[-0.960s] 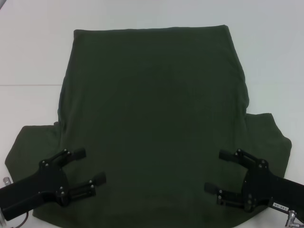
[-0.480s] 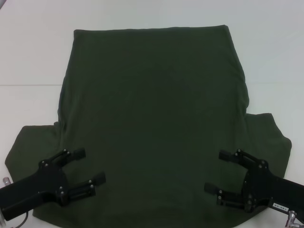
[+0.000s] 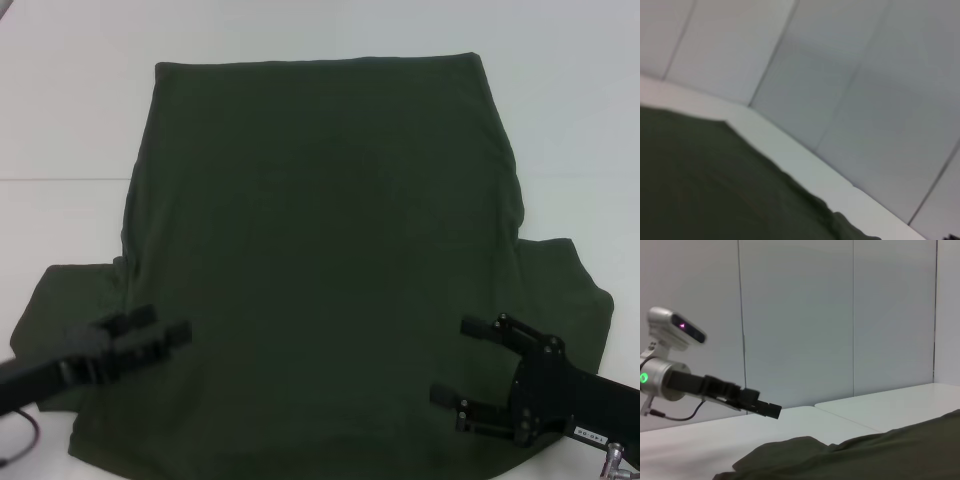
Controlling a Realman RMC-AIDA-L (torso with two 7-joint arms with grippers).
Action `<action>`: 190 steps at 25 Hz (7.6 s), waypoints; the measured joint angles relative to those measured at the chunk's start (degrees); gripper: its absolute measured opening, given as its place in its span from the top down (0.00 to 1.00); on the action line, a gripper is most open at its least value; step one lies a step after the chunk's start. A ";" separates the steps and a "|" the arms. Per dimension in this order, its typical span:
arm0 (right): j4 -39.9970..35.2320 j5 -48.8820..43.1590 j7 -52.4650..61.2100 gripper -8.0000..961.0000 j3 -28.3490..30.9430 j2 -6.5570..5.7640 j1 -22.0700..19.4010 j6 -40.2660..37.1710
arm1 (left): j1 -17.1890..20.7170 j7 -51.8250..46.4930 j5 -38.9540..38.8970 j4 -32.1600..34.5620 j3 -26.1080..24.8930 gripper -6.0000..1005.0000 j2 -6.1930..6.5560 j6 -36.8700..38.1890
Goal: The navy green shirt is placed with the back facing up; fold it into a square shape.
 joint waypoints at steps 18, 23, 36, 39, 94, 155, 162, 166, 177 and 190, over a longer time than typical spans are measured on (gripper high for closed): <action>0.11 -0.36 0.26 0.02 -0.27 0.00 0.87 0.99 | -6.20 -55.57 26.06 8.81 0.30 0.07 10.25 -6.89; 0.16 -0.42 0.32 0.02 -0.57 0.00 1.32 1.14 | -8.78 -58.81 34.06 8.14 2.19 0.07 10.92 -10.31; -0.94 -0.53 0.39 0.02 -5.74 -0.17 1.92 1.25 | -10.47 -59.00 35.33 4.76 2.34 0.07 11.77 -12.41; -0.99 -0.53 0.39 0.02 -6.66 -0.20 1.94 1.29 | -10.48 -58.96 35.36 3.86 2.37 0.07 11.78 -12.75; -1.08 -0.13 0.31 0.02 -7.59 -0.08 2.07 2.35 | -13.65 -58.86 35.42 -2.68 2.49 0.07 11.72 -17.75; -1.08 -0.01 0.31 0.02 -7.24 0.09 2.69 2.30 | -15.84 -61.20 37.80 -0.44 8.52 0.57 11.41 -18.55; -1.08 0.10 0.31 0.02 -7.24 0.00 2.76 2.07 | -16.03 -61.03 37.81 -0.39 9.75 0.72 11.44 -18.81; -1.08 0.10 0.31 0.02 -7.24 0.00 2.76 1.95 | -16.07 -60.70 37.80 0.38 9.78 0.88 11.38 -18.84; -1.08 0.10 0.31 0.02 -7.24 0.00 2.73 1.80 | -15.86 -60.76 37.76 2.29 10.47 0.96 11.03 -18.02; -1.08 0.09 0.31 0.02 -7.24 0.11 2.77 1.72 | -15.91 -61.86 37.75 1.93 10.61 0.91 10.95 -18.45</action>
